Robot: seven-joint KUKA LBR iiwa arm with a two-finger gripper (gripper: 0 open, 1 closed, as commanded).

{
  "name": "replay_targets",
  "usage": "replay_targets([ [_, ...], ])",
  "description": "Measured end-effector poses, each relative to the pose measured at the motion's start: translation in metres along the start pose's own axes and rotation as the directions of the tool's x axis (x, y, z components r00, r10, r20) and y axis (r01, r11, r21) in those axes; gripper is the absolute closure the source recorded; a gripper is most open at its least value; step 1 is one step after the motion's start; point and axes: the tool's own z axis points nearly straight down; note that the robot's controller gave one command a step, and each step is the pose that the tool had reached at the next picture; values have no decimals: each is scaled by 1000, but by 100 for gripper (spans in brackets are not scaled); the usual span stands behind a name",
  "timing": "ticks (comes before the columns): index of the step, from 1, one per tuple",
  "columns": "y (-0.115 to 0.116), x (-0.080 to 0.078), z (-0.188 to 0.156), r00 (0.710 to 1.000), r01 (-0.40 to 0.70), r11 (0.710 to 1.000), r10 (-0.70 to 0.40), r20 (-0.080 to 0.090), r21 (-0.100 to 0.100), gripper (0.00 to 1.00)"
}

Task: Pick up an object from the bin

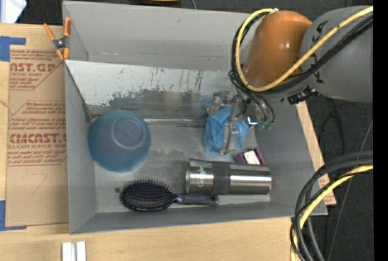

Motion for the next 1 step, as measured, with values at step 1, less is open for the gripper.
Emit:
replay_targets([
  [1, -23, 25, -7, 999, -52, 999, 52, -2, -1, 0],
])
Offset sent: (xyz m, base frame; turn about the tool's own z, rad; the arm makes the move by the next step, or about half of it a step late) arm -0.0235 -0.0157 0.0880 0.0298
